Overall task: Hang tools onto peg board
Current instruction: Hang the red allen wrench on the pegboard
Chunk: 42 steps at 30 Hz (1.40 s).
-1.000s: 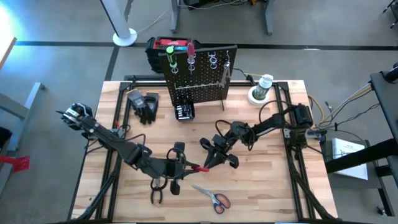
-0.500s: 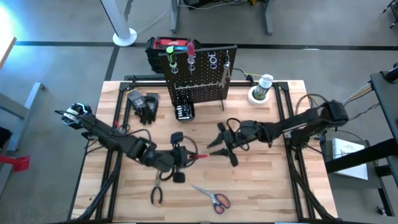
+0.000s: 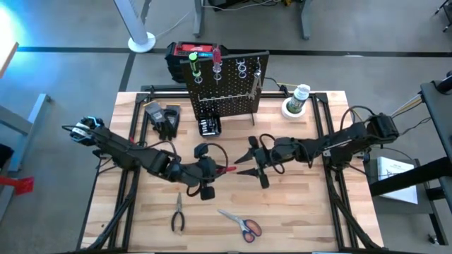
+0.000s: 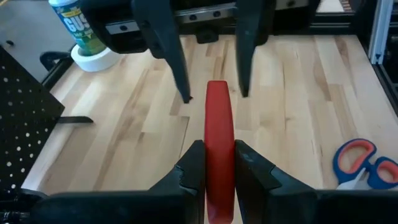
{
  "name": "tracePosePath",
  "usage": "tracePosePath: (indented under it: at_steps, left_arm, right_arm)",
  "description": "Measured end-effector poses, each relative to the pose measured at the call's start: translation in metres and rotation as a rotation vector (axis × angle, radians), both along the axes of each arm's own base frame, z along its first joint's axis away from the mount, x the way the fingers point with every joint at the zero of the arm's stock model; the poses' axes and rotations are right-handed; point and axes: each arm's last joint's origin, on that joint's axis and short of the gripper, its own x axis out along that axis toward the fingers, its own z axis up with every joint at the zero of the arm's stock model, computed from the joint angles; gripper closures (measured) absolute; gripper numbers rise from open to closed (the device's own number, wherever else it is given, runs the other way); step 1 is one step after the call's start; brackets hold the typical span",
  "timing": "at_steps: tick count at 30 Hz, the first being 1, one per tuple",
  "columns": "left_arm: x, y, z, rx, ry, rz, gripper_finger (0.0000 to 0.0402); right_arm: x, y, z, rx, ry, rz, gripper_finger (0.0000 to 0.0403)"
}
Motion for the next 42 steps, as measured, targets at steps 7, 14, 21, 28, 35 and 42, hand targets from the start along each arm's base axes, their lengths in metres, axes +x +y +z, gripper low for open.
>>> tracePosePath:
  at_steps: [7,14,21,28,35,42]
  left_arm:
    - [0.003,0.008,0.000,-0.024,-0.003,0.023,0.0361]
    - [0.004,0.011,0.000,-0.057,0.004,0.014,0.0361]
    - [0.003,0.011,-0.002,-0.072,0.021,0.022,0.0361]
    - [0.002,0.012,0.000,-0.071,0.010,0.038,0.0330]
    - [-0.009,0.011,0.001,0.053,-0.005,0.216,0.0218]
    - [-0.015,0.010,-0.004,0.123,-0.009,0.297,0.0204]
  right_arm:
    - [0.012,0.002,0.003,0.004,-0.004,0.000,0.0251]
    - [0.021,0.003,0.002,0.004,0.016,-0.004,0.0298]
    - [0.023,0.003,0.000,-0.039,0.064,-0.004,0.0380]
    - [0.018,-0.001,0.011,0.006,0.051,-0.047,0.0380]
    - [-0.004,-0.023,0.048,0.030,-0.030,-0.120,0.0380]
    - [-0.038,-0.061,0.108,-0.018,-0.168,-0.250,0.0380]
